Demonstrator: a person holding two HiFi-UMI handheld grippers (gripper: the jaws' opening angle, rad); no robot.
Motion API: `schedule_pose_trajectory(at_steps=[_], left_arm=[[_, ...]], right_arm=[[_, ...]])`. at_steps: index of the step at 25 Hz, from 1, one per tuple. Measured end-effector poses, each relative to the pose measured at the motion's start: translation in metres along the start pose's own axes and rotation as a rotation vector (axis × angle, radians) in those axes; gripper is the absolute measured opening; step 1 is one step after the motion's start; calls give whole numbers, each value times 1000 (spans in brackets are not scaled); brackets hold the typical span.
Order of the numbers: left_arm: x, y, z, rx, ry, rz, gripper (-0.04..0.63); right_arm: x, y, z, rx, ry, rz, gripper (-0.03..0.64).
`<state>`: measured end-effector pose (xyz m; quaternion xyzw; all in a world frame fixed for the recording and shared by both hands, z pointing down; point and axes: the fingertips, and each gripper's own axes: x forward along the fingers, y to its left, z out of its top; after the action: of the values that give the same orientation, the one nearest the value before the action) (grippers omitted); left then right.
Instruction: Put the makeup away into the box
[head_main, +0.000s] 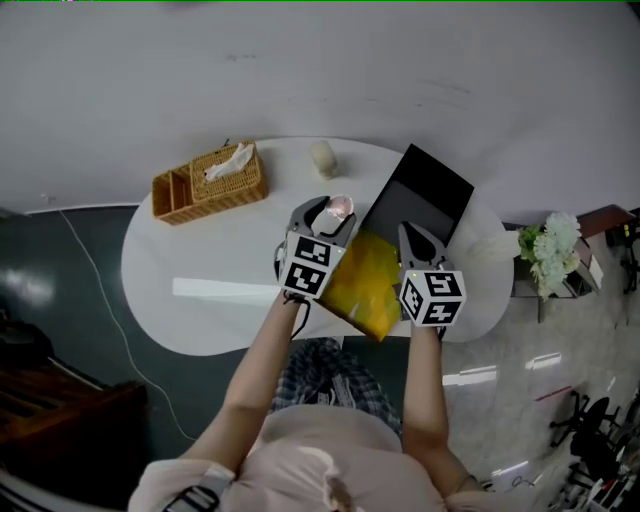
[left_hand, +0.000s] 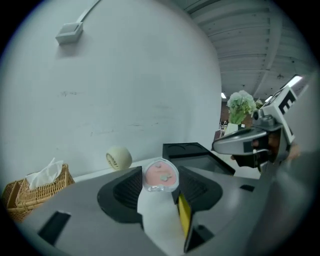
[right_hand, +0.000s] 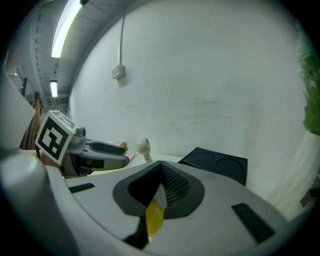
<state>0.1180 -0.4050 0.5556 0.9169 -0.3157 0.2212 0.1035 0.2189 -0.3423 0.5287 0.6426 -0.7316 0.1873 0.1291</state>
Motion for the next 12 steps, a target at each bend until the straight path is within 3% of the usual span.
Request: schedule_pose_trajectory(at_steps=[5,12], left_arm=[[-8,-51,6,25,-8,-67,245],[0,-114,-23,34,53,-163,245]], right_arm=[[-27,-8,-5,8,-12,-31,15],[-56,-22,-27,40,0,-68,15]])
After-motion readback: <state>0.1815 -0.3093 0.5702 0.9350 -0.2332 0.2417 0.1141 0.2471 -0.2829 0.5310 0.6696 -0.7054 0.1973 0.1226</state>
